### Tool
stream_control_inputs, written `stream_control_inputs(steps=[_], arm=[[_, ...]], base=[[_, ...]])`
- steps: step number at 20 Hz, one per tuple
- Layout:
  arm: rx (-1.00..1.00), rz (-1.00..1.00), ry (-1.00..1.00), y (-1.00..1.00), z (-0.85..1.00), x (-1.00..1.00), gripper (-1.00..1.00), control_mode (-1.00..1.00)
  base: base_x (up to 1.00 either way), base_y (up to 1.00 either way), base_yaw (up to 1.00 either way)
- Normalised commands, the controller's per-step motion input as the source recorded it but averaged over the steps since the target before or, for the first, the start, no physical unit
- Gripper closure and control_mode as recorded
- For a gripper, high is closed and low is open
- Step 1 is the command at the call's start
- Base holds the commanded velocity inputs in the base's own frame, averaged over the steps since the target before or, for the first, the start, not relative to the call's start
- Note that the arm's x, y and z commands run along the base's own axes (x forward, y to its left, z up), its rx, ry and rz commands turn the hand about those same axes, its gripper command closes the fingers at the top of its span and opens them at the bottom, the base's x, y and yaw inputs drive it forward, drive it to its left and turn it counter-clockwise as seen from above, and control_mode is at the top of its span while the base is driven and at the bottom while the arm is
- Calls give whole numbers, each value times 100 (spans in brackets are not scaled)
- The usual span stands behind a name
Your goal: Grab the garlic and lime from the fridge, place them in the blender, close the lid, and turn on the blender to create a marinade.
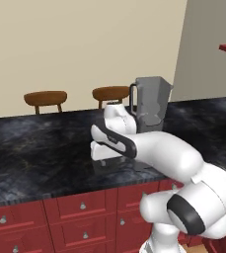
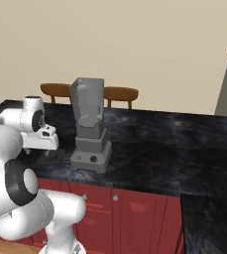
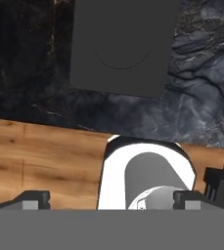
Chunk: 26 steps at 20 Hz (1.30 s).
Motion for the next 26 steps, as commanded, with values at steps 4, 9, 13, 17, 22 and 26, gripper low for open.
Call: stream_control_inputs(steps=[4,9,13,17,22,26], arm=[[0,0,-5,0,-30,37,-100,-100],[0,0,-4,3,-31,31,-100,-100],[0,0,-6,8,-35,17,-100,-100],[0,0,-8,3,-26,24,-100,-100],[0,0,-10,0,-25,20,-100,-100],[0,0,-10,1,-12,21,-100,-100]], base=[[0,0,0],[0,0,0],[0,0,0],[0,0,0],[0,0,0],[0,0,0]])
